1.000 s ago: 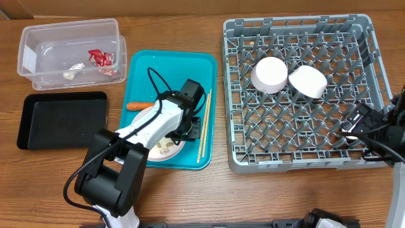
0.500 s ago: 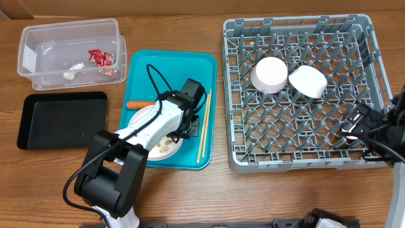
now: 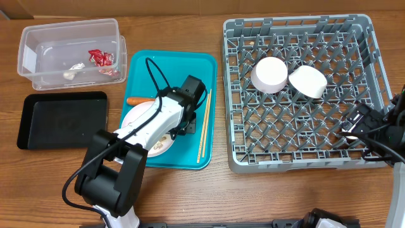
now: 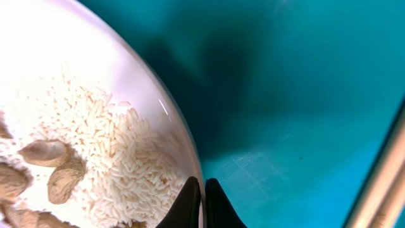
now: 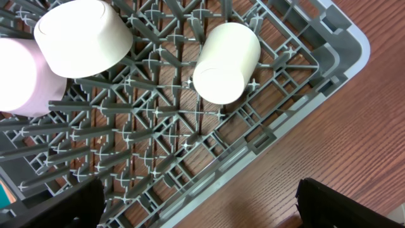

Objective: Sort waste into correct bins and load items into the dishwasher
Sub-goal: 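Lift the plate with the left gripper and tilt it toward the black tray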

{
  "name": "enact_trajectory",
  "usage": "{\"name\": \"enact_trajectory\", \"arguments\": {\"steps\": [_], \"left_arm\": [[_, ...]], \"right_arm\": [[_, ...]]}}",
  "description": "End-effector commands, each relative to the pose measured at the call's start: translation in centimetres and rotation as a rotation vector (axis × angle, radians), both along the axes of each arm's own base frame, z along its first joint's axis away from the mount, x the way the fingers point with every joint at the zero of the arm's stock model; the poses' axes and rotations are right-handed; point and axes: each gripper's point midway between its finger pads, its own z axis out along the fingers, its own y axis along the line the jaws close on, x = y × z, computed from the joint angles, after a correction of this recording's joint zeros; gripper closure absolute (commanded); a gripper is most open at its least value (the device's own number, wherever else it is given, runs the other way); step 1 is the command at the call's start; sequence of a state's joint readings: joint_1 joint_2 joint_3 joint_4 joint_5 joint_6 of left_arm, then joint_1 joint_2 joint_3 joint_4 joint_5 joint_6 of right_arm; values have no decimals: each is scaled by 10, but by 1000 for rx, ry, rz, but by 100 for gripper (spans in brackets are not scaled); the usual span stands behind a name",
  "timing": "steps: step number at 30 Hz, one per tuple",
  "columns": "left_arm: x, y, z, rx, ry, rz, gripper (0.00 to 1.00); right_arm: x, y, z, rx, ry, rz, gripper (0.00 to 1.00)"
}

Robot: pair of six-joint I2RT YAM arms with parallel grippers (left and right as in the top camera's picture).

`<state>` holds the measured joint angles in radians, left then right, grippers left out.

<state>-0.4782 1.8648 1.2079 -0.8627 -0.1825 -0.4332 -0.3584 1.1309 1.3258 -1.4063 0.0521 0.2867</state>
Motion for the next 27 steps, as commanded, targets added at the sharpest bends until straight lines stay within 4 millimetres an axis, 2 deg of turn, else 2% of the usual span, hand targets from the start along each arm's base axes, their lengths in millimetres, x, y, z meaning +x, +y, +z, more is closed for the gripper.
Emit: {"name": "enact_trajectory", "arguments": {"steps": [1, 17, 24, 27], "left_arm": [[16, -7, 15, -2, -33, -21, 96], [27, -3, 54, 56, -51, -14, 96], [23, 6, 58, 100, -43, -1, 96], [24, 11, 65, 130, -46, 1, 96]], "right_arm": [[3, -1, 9, -11, -29, 5, 0], [3, -1, 9, -11, -30, 5, 0], [3, -1, 9, -11, -30, 5, 0], [3, -1, 9, -11, -30, 5, 0]]}}
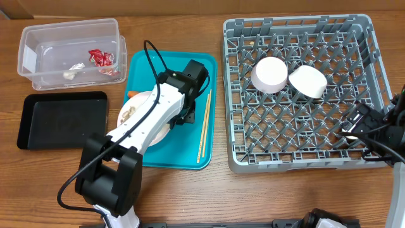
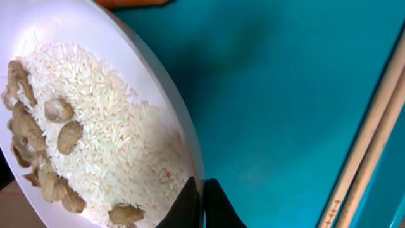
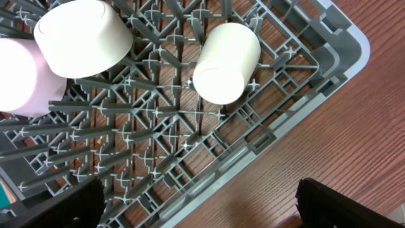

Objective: Sort waste into correct bins and load items into the dishwasher
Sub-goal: 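Lift the plate with the left gripper and tilt it toward the black tray, then tip the plate over the black tray to dump the rice and peanuts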

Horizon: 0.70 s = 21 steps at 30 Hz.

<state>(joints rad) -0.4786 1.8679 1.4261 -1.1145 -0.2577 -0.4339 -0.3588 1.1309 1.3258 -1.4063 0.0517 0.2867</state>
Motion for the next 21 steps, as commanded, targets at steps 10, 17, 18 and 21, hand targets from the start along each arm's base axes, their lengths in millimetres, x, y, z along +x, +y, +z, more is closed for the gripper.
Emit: {"name": "enact_trajectory", "arguments": {"steps": [10, 17, 18, 21], "left_arm": [[38, 74, 62, -9, -76, 211, 96], [49, 152, 66, -166, -90, 369, 96], [51, 160, 66, -199, -98, 379, 96], [56, 178, 67, -278, -125, 398, 96]], "right_arm": [[2, -1, 9, -11, -26, 6, 0], [2, -1, 8, -11, -25, 6, 0], [2, -1, 8, -10, -25, 6, 0], [1, -1, 8, -9, -22, 6, 0]]}}
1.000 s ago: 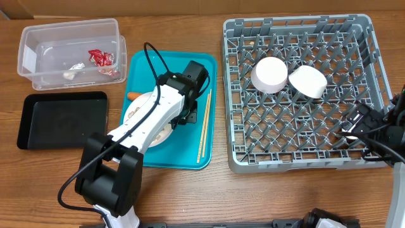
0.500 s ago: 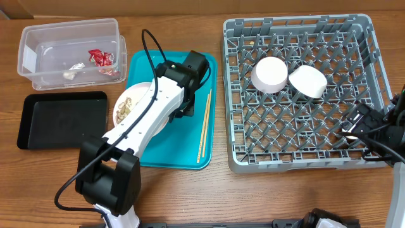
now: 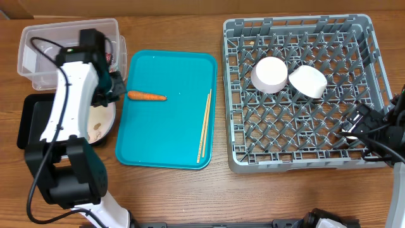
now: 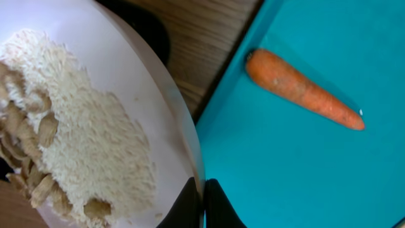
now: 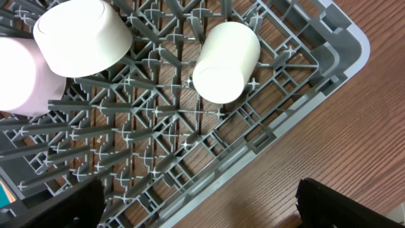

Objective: Sort waste into correct bins and load items into the dishwasher
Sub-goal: 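Tip the plate over the black tray to dump the rice and peanuts, then carry the empty plate with the left gripper right to the rack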

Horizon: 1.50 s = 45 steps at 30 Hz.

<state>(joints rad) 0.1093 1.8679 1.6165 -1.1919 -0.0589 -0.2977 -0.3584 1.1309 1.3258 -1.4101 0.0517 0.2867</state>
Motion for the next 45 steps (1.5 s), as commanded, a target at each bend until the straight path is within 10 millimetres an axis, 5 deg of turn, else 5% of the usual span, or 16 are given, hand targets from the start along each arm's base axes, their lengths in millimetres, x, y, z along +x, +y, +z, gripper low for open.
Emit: {"name": "enact_trajectory", "arguments": {"steps": [1, 7, 19, 33, 34, 42, 45], "left_arm": [[11, 8, 23, -77, -104, -40, 96], [18, 29, 35, -203, -196, -14, 96], [22, 20, 104, -778, -497, -52, 96], [-5, 69, 118, -868, -581, 78, 96], [-2, 62, 131, -894, -663, -27, 96], [-11, 70, 112, -832, -559, 52, 96], [-11, 55, 115, -858, -545, 26, 96]], "right_arm": [[2, -1, 8, -11, -25, 5, 0], [2, -1, 8, -9, -22, 5, 0], [2, -1, 8, -10, -23, 5, 0], [2, -1, 8, -10, -24, 5, 0], [2, -1, 8, -11, -25, 5, 0], [2, -1, 8, -10, -24, 5, 0], [3, -1, 9, -11, -27, 5, 0]]}}
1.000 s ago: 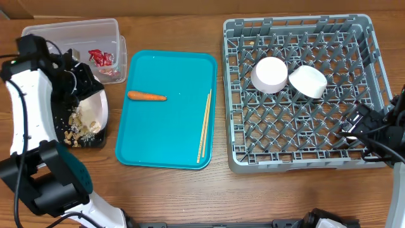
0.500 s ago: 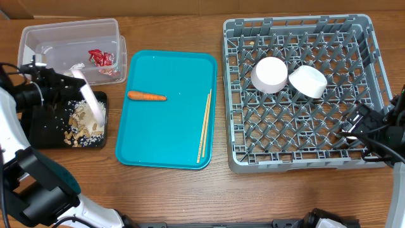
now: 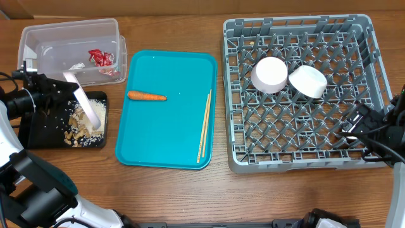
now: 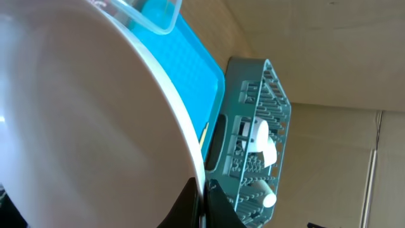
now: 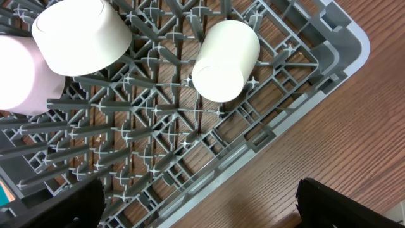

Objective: Sort waste into correct bins and load items into the dishwasher
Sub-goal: 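Carry the empty plate with the left gripper right to the rack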

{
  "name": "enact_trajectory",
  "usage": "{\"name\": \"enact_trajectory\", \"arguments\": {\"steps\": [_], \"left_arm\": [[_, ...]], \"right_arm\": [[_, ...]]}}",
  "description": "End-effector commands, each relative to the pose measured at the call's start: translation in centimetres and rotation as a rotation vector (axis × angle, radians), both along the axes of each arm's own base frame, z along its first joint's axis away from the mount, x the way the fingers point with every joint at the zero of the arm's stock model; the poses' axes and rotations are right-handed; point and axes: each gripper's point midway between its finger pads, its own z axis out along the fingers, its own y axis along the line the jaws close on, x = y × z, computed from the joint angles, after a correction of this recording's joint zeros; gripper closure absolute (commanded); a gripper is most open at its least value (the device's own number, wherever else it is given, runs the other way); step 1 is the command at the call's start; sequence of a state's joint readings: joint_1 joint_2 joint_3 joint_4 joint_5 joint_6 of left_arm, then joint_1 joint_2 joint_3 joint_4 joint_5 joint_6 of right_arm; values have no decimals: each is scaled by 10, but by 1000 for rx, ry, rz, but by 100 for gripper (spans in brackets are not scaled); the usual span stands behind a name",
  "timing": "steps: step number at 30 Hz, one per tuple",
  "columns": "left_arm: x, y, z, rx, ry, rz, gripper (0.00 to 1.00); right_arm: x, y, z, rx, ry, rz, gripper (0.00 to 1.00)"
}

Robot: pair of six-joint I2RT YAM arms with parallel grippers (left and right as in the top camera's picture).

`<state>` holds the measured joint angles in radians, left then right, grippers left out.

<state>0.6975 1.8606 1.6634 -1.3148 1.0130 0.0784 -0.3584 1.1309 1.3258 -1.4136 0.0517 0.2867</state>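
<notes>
A white plate (image 3: 87,106) stands tilted on edge over the black tray (image 3: 44,136), with my left gripper (image 4: 204,190) shut on its rim. Its face (image 4: 95,126) looks bare in the left wrist view. Rice and brown food pieces (image 3: 77,123) lie scattered in the black tray. An orange carrot (image 3: 147,97) and a pair of chopsticks (image 3: 204,126) lie on the teal tray (image 3: 171,152). My right gripper (image 5: 199,209) hangs open over the grey rack's (image 3: 297,159) near right edge, holding nothing.
A clear bin (image 3: 69,31) with red wrappers stands at the back left. In the rack sit a pink bowl (image 3: 270,74), a white bowl (image 3: 308,81) and a white cup (image 5: 224,54) lying on its side. Bare wood surrounds the trays.
The plate was held flat with rice at the black tray's right edge. Now it stands tipped on edge over the tray, and the food lies in the tray. The right arm is unmoved.
My left gripper was shut on the rim of the rice plate on the teal tray, then held it a little further back there. Then the plate was at the black tray, the carrot left behind. Now the food lies in the black tray.
</notes>
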Motion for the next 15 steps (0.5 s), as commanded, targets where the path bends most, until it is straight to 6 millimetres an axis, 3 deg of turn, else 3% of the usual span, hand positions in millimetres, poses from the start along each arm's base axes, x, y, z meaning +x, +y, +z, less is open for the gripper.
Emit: {"name": "enact_trajectory", "arguments": {"steps": [1, 4, 8, 11, 14, 15], "left_arm": [[1, -20, 26, 41, -73, -61, 96], [2, -55, 36, 93, -93, -151, 96], [3, -118, 60, 157, -184, -308, 96], [13, -186, 81, 171, -298, -445, 96], [38, -275, 107, 163, -466, -546, 96], [45, -296, 114, 168, -511, -550, 96]], "right_arm": [[3, -1, 9, -12, -31, 5, 0], [3, -1, 9, -12, -29, 5, 0], [3, -1, 9, -12, -30, 5, 0], [3, -1, 9, -12, -30, 5, 0], [3, -1, 9, -12, -30, 5, 0], [3, -1, 9, -12, -30, 5, 0]]}}
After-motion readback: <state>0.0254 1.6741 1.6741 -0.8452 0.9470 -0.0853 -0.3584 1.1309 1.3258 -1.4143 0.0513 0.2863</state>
